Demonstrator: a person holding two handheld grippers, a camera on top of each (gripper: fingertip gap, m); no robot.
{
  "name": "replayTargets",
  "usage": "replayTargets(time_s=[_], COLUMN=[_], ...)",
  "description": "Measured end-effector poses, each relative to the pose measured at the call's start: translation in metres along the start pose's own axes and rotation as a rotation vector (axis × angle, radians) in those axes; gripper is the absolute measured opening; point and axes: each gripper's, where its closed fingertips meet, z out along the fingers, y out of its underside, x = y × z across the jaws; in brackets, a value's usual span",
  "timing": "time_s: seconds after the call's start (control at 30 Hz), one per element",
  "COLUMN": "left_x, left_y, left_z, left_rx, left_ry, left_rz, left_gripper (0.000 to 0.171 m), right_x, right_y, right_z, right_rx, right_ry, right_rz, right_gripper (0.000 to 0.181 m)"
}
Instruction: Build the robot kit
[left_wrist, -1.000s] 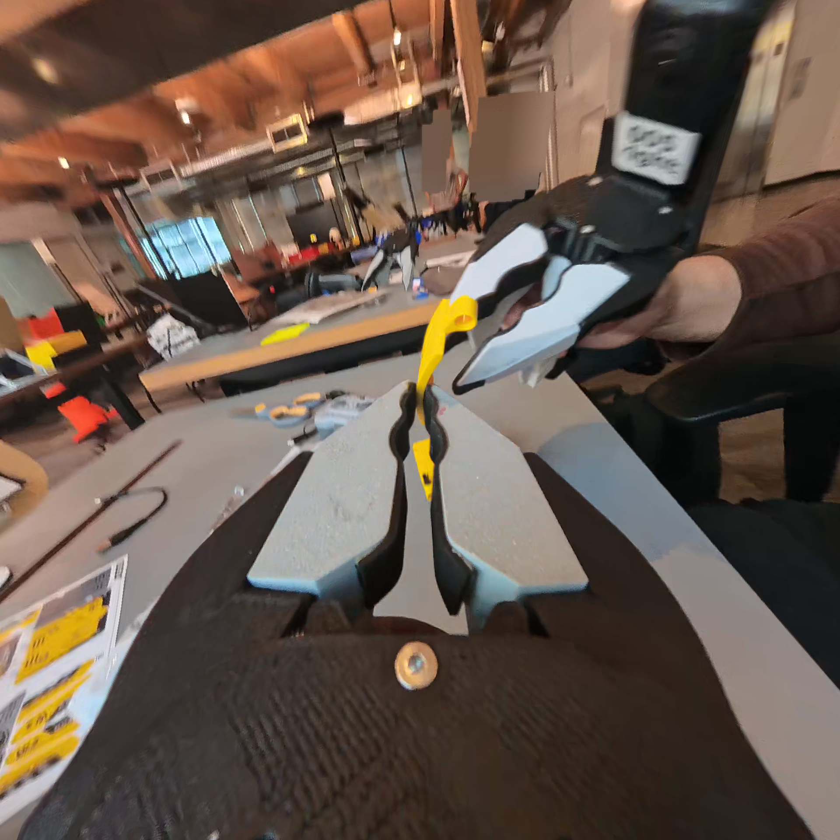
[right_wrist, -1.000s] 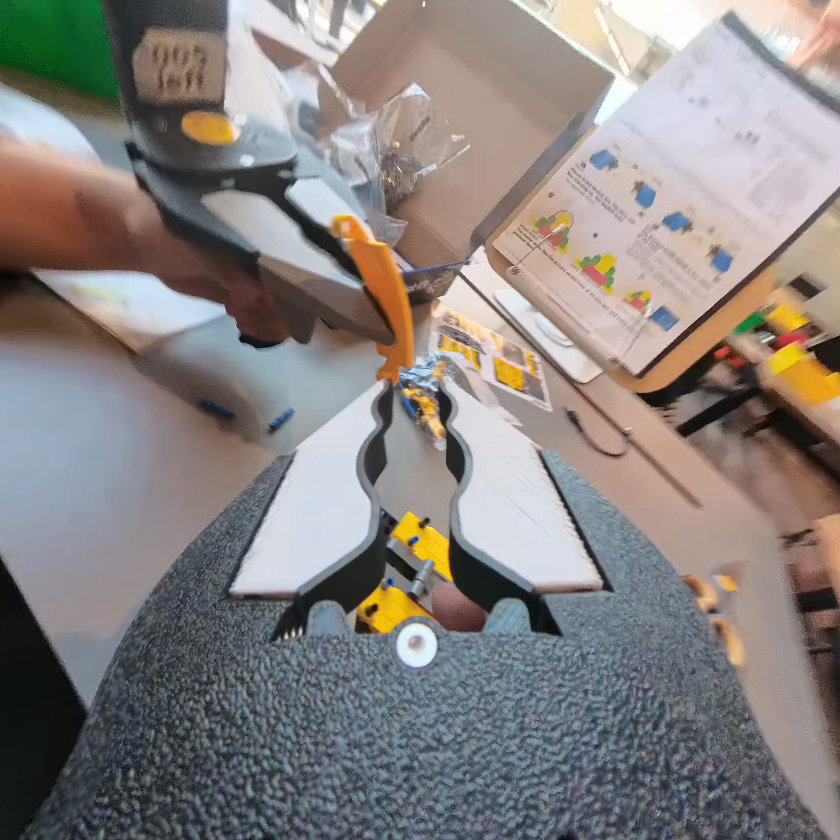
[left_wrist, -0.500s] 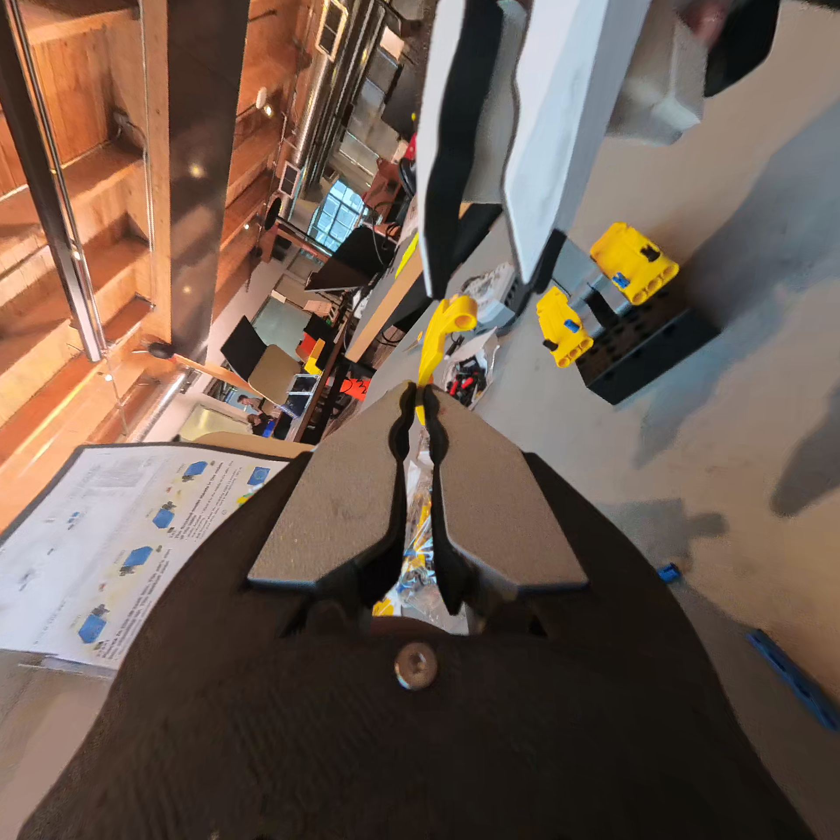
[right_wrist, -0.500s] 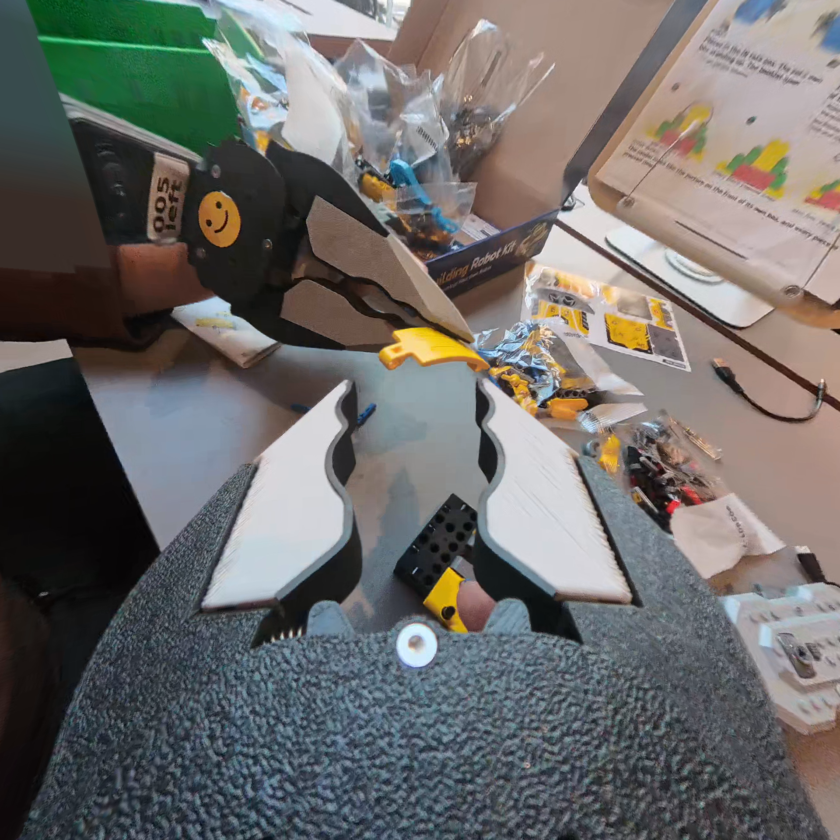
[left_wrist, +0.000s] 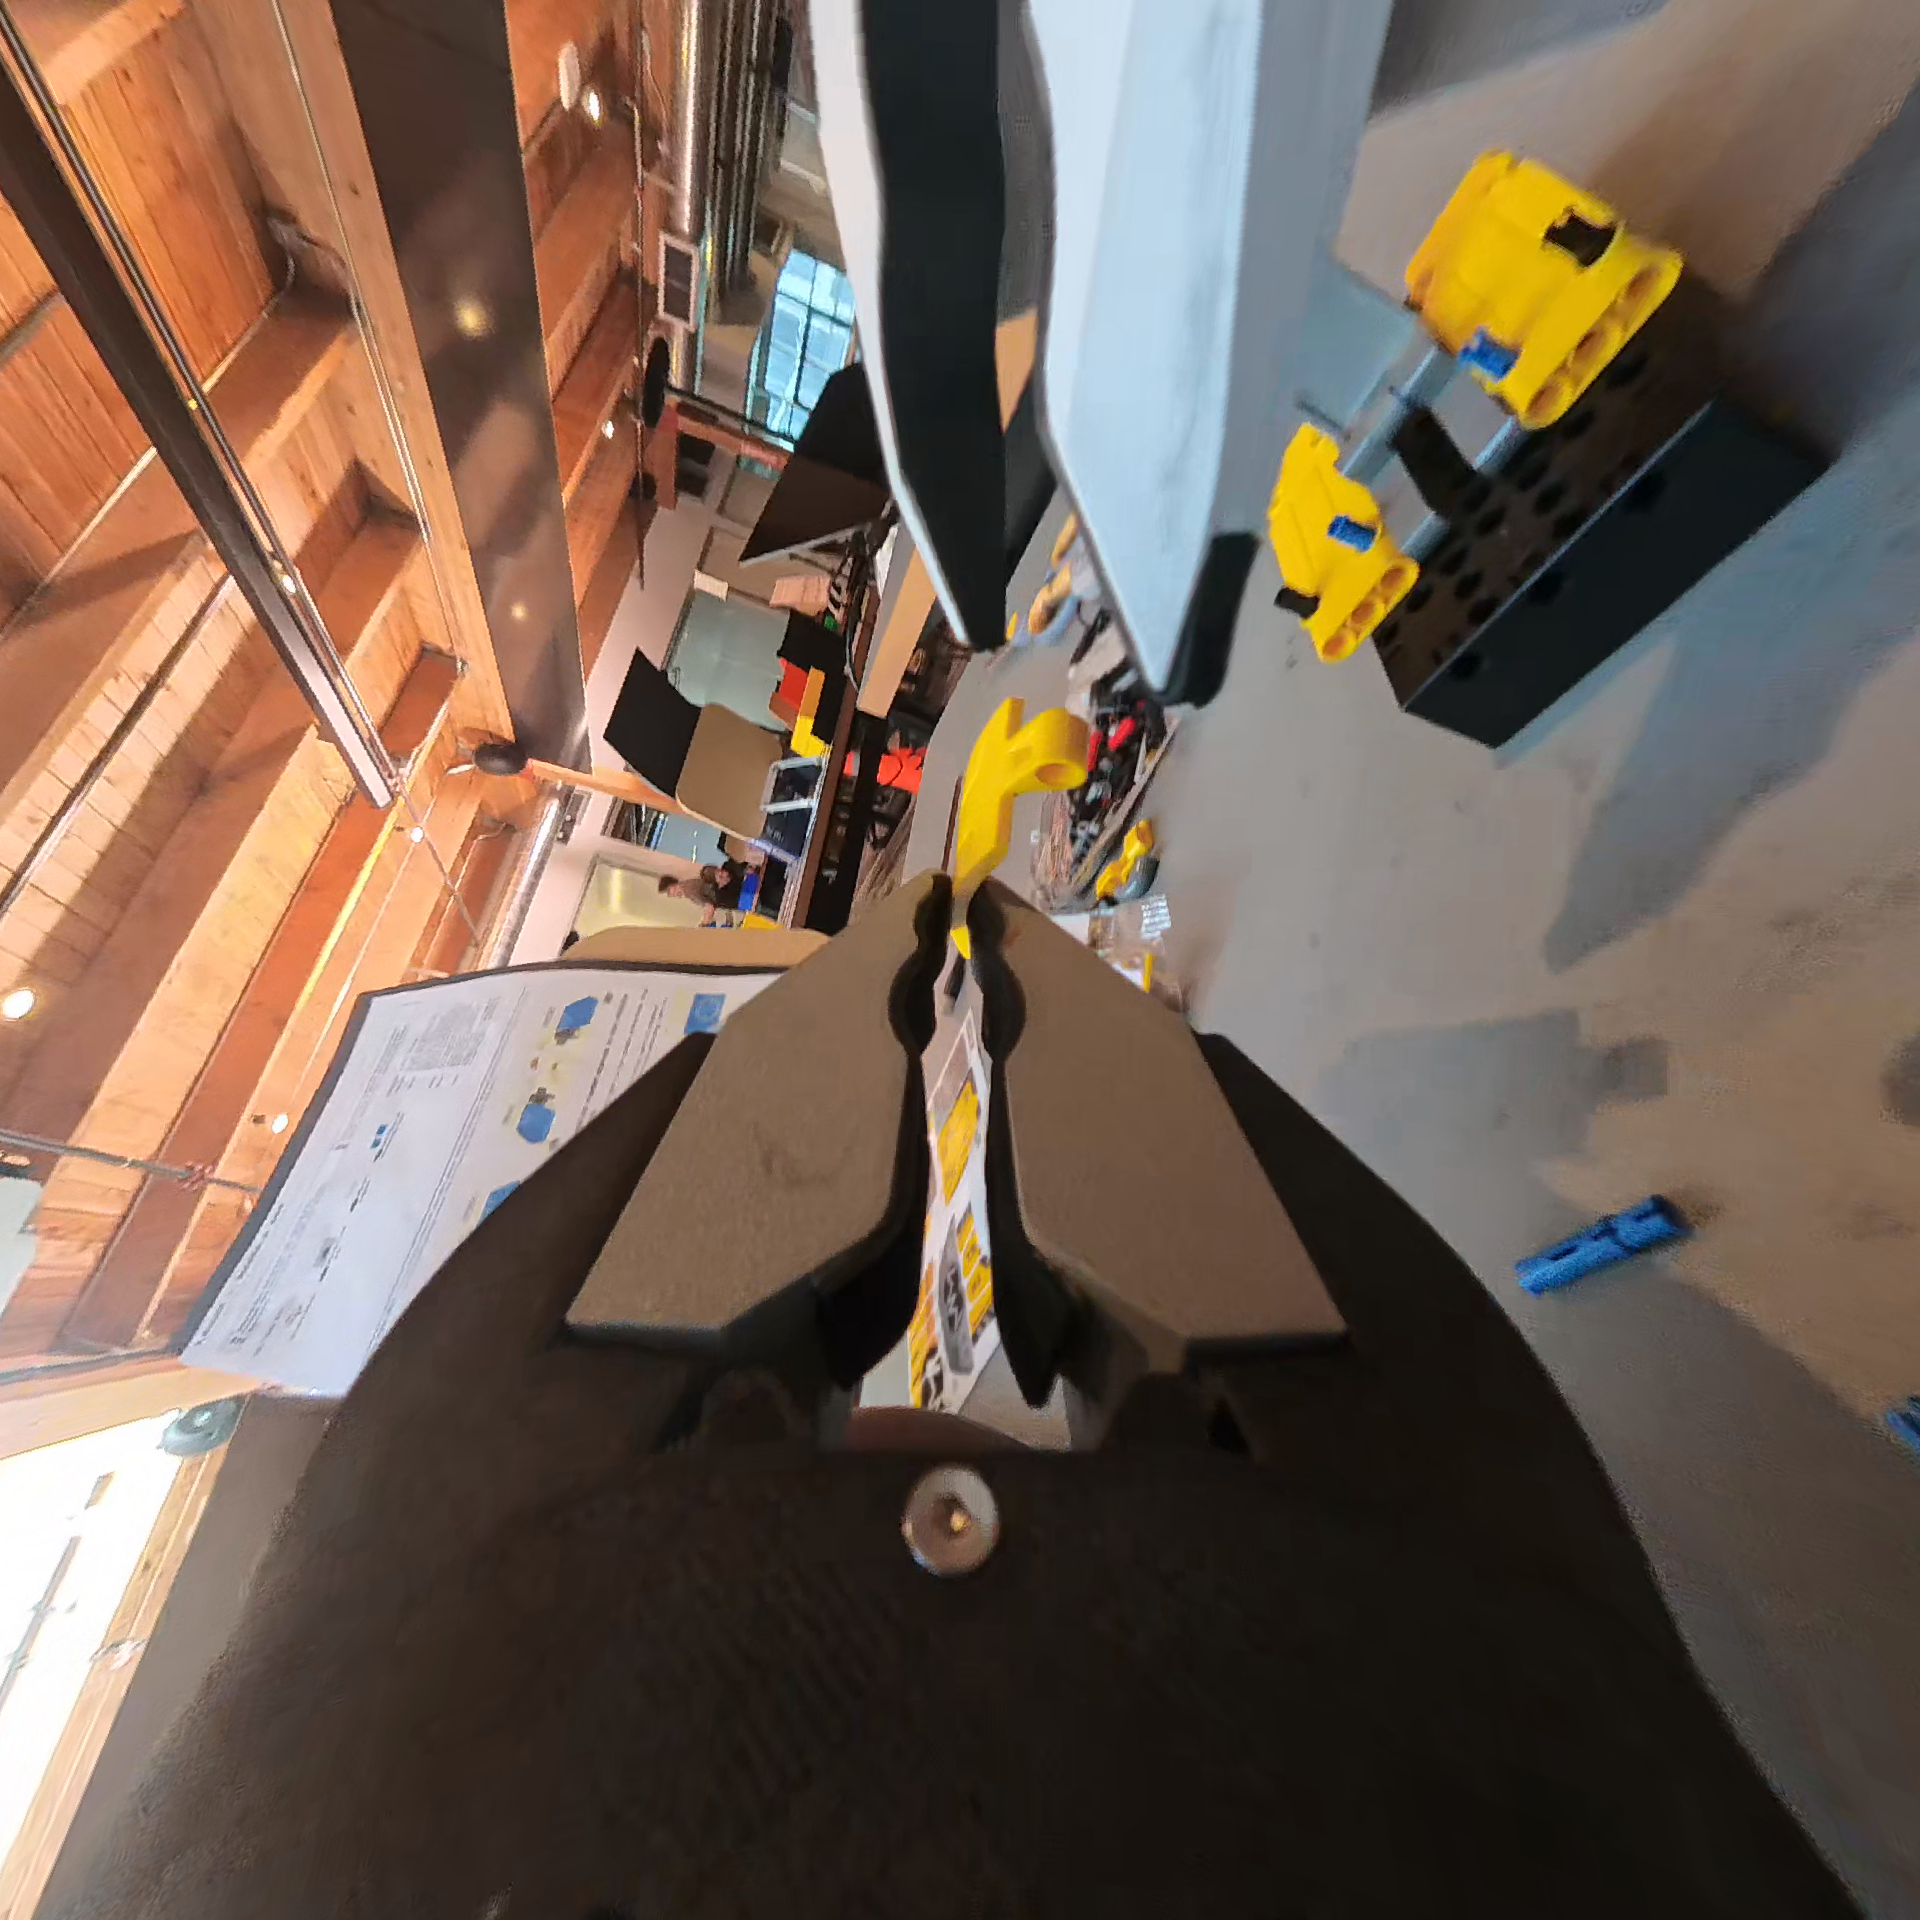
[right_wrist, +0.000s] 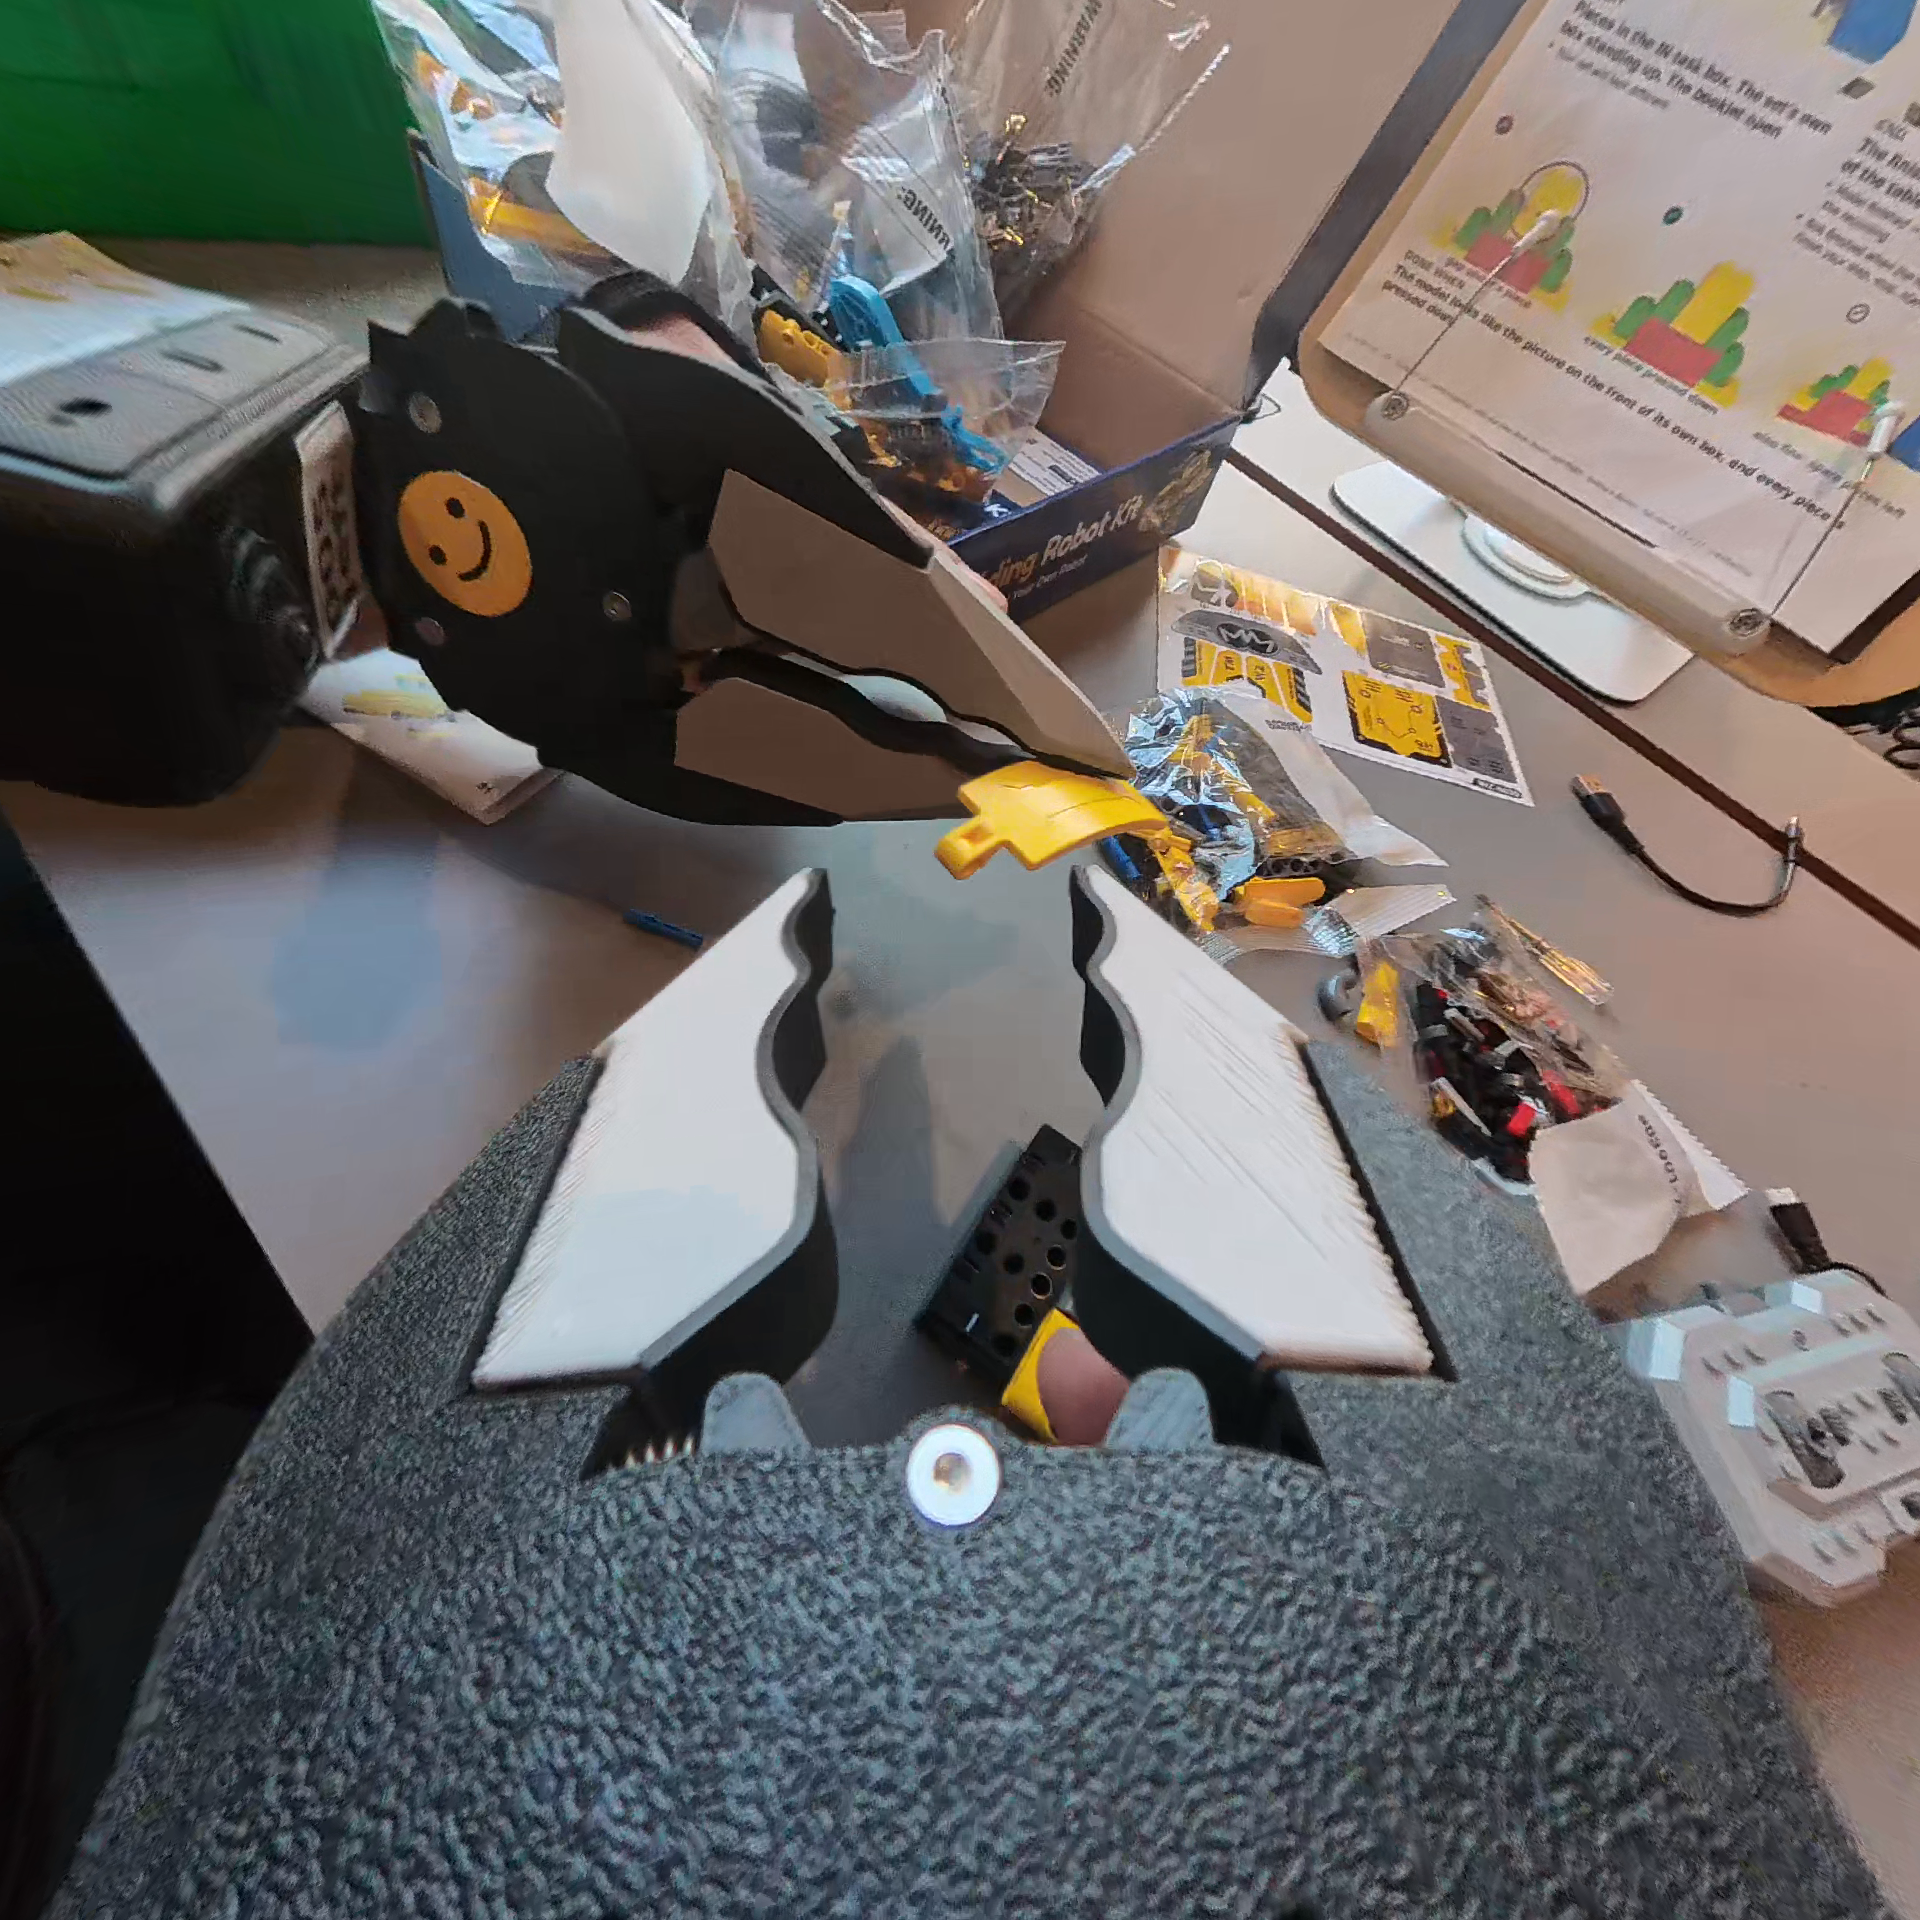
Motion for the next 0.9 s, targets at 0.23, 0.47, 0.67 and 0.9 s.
replayTargets(time_s=[0.23,0.47,0.67,0.9], left_x=[0.000,-0.002,-0.001,0.004], left_y=[0.003,0.016,0.025,0.027], left_z=[0.003,0.004,0.004,0.004], left_rx=[-0.046,-0.124,-0.174,-0.179], left_ry=[-0.009,-0.020,-0.006,0.012], left_rz=[-0.019,-0.005,-0.035,-0.066], left_gripper=[0.000,0.000,0.000,0.000], right_x=[0.012,0.017,0.021,0.025], right_y=[0.000,0.002,0.001,0.004], right_z=[0.009,0.018,0.029,0.030], right_rx=[0.013,0.013,0.006,-0.003], right_ry=[0.074,0.141,0.174,0.181], right_rz=[0.120,0.118,0.113,0.125], right_gripper=[0.030,0.017,0.016,0.009])
